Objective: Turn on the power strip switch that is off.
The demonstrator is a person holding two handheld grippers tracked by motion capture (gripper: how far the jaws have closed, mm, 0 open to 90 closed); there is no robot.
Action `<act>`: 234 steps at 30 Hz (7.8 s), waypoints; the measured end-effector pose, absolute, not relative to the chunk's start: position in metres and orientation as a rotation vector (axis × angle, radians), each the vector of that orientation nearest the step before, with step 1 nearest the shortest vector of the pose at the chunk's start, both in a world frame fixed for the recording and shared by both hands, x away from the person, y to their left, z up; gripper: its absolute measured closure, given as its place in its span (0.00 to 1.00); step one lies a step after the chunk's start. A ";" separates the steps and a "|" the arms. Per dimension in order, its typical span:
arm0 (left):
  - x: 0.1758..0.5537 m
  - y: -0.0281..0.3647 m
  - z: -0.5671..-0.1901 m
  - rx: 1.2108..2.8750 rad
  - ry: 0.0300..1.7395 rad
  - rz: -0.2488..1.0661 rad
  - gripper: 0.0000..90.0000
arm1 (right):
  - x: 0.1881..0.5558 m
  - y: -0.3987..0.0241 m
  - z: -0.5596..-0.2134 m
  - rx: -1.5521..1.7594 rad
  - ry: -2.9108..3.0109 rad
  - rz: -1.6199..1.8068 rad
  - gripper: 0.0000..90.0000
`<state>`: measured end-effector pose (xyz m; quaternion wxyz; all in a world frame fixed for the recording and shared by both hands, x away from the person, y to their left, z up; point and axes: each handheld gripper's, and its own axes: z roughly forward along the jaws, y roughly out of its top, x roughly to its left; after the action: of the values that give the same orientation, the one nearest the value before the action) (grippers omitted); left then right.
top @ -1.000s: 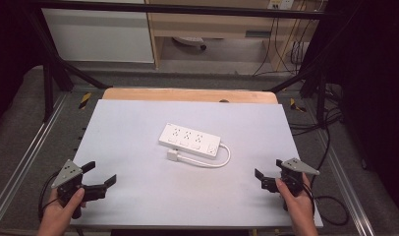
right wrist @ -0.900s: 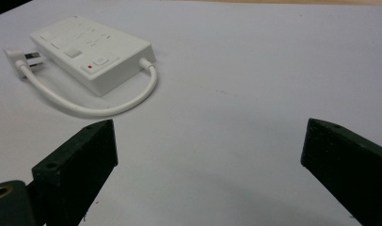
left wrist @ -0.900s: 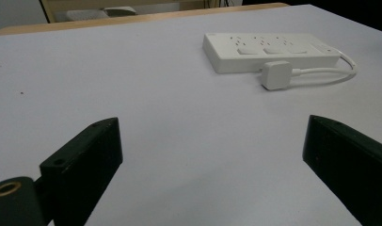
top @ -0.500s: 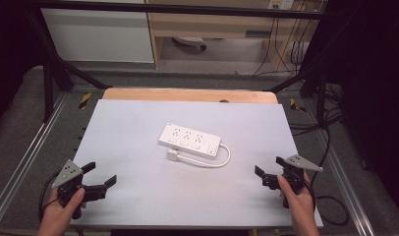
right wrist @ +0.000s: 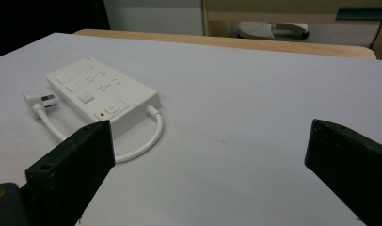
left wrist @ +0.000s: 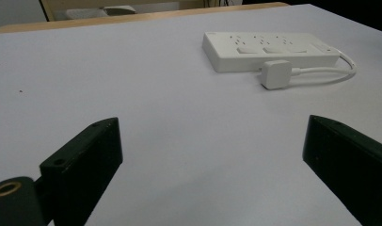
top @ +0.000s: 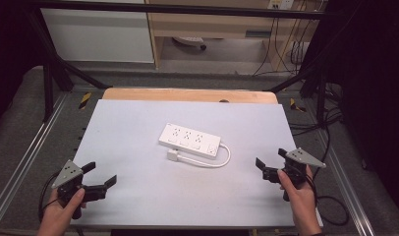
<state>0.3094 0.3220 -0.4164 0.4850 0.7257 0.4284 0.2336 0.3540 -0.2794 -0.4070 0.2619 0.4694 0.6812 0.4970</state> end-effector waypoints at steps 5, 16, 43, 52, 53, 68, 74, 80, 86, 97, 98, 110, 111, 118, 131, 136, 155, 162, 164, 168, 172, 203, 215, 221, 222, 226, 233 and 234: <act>0.310 0.322 -0.417 1.767 1.045 0.566 0.06 | 0.360 -0.273 -0.402 1.249 1.857 1.355 0.02; 0.310 0.322 -0.417 1.766 1.045 0.565 0.06 | 0.372 -0.255 -0.389 1.201 1.901 1.373 0.02; 0.310 0.322 -0.417 1.765 1.048 0.567 0.06 | 0.403 -0.219 -0.369 1.157 1.924 1.399 0.03; 0.309 0.322 -0.417 1.766 1.047 0.566 0.06 | 0.413 -0.206 -0.363 1.134 1.942 1.402 0.03; 0.309 0.322 -0.417 1.765 1.048 0.565 0.06 | 0.414 -0.206 -0.363 1.133 1.941 1.402 0.03; 0.310 0.322 -0.417 1.768 1.045 0.568 0.06 | 0.423 -0.193 -0.362 1.132 1.942 1.411 0.04; 0.310 0.322 -0.417 1.769 1.043 0.568 0.06 | 0.426 -0.187 -0.362 1.132 1.950 1.404 0.04; 0.309 0.322 -0.417 1.774 1.042 0.577 0.06 | 0.429 -0.180 -0.362 1.124 1.957 1.405 0.04; 0.309 0.322 -0.417 1.776 1.041 0.576 0.06 | 0.431 -0.174 -0.361 1.119 1.969 1.402 0.05; 0.310 0.322 -0.417 1.778 1.035 0.568 0.06 | 0.436 -0.160 -0.365 1.111 1.982 1.396 0.05; 0.310 0.322 -0.417 1.777 1.036 0.568 0.06 | 0.437 -0.157 -0.365 1.109 1.984 1.398 0.06; 0.310 0.322 -0.417 1.780 1.034 0.568 0.06 | 0.446 -0.144 -0.370 1.116 2.004 1.395 0.06; 0.310 0.322 -0.417 1.780 1.034 0.566 0.06 | 0.446 -0.144 -0.370 1.116 2.004 1.395 0.06; 0.310 0.322 -0.417 1.782 1.032 0.567 0.06 | 0.450 -0.137 -0.374 1.123 2.024 1.383 0.06; 0.310 0.321 -0.418 1.789 1.027 0.569 0.06 | 0.456 -0.126 -0.384 1.130 2.083 1.340 0.06; 0.309 0.321 -0.418 1.789 1.027 0.567 0.06 | 0.458 -0.121 -0.387 1.130 2.104 1.329 0.07; 0.309 0.321 -0.418 1.790 1.026 0.565 0.06 | 0.462 -0.103 -0.400 1.123 2.175 1.290 0.07; 0.309 0.321 -0.418 1.791 1.026 0.567 0.06 | 0.463 -0.099 -0.403 1.115 2.182 1.281 0.09; 0.309 0.321 -0.418 1.790 1.026 0.566 0.06 | 0.463 -0.097 -0.404 1.111 2.191 1.278 0.11; 0.309 0.321 -0.418 1.791 1.025 0.565 0.06 | 0.464 -0.095 -0.406 1.100 2.200 1.271 0.17; 0.309 0.321 -0.418 1.792 1.025 0.566 0.06 | 0.463 -0.093 -0.407 1.088 2.212 1.272 0.26; 0.309 0.321 -0.418 1.791 1.025 0.565 0.06 | 0.462 -0.084 -0.427 0.995 2.262 1.271 0.97; 0.309 0.321 -0.418 1.791 1.024 0.565 0.06 | 0.460 -0.084 -0.431 0.991 2.284 1.253 1.00; 0.309 0.321 -0.418 1.791 1.024 0.566 0.06 | 0.459 -0.087 -0.437 1.003 2.277 1.242 1.00; 0.309 0.321 -0.418 1.791 1.024 0.565 0.06 | 0.458 -0.088 -0.438 1.003 2.275 1.241 1.00; 0.309 0.321 -0.418 1.793 1.022 0.568 0.06 | 0.458 -0.090 -0.440 1.006 2.275 1.244 1.00; 0.309 0.321 -0.418 1.793 1.022 0.568 0.06 | 0.457 -0.089 -0.440 1.005 2.264 1.246 1.00; 0.309 0.321 -0.418 1.793 1.021 0.568 0.06 | 0.457 -0.089 -0.440 0.997 2.266 1.246 1.00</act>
<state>0.3094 0.3208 -0.4175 0.4801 0.7349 0.4187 0.2329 0.4571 -0.0889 -0.4404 0.1842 0.3536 0.8036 0.4419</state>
